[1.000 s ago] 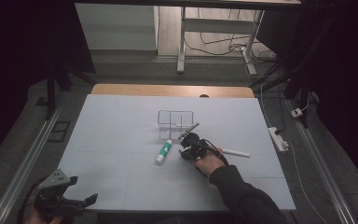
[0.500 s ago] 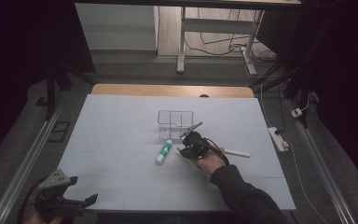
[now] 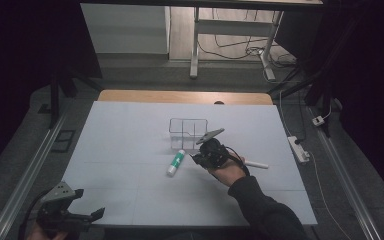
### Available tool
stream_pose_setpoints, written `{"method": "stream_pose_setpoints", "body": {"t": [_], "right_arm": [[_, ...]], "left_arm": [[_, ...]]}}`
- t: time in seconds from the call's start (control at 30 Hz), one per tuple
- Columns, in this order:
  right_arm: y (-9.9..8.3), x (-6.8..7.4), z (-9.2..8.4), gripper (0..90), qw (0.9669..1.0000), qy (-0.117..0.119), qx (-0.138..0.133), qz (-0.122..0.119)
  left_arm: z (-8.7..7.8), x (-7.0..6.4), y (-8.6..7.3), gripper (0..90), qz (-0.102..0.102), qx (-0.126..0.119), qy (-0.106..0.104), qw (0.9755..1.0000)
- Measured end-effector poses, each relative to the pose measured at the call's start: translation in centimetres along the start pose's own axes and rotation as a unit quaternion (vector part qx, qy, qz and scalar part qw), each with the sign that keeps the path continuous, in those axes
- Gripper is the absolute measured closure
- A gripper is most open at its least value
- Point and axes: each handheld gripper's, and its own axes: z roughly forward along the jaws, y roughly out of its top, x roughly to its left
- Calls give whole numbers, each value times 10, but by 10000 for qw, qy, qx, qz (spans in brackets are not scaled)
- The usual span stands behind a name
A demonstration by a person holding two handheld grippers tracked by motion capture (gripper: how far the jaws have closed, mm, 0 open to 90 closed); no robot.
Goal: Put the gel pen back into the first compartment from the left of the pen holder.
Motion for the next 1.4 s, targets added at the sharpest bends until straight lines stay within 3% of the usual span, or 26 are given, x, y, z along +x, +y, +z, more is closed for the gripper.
{"method": "stream_pose_setpoints", "body": {"t": [0.37, 0.47, 0.83, 1.0, 1.17, 1.4], "right_arm": [[8, -1, -20, 801, 9983, 28, -584, 91], [13, -1, -27, 801, 9960, 99, -869, 163], [31, -7, -41, 801, 9909, 152, -1318, 221], [38, -10, -42, 801, 9890, 147, -1452, 240], [50, -14, -41, 801, 9847, 166, -1711, 277], [57, -17, -36, 801, 9821, 216, -1838, 343]], "left_arm": [[0, 1, 0, 26, -28, 1, -26, 10000], [0, 1, 0, 25, -32, 8, -37, 10000], [0, 2, 0, 13, -82, -7, -58, 9999], [0, 2, 0, 12, -82, -7, -60, 9999], [0, 2, 0, 13, -76, -7, -65, 9999], [0, 2, 0, 14, -72, -14, -67, 10000]]}}
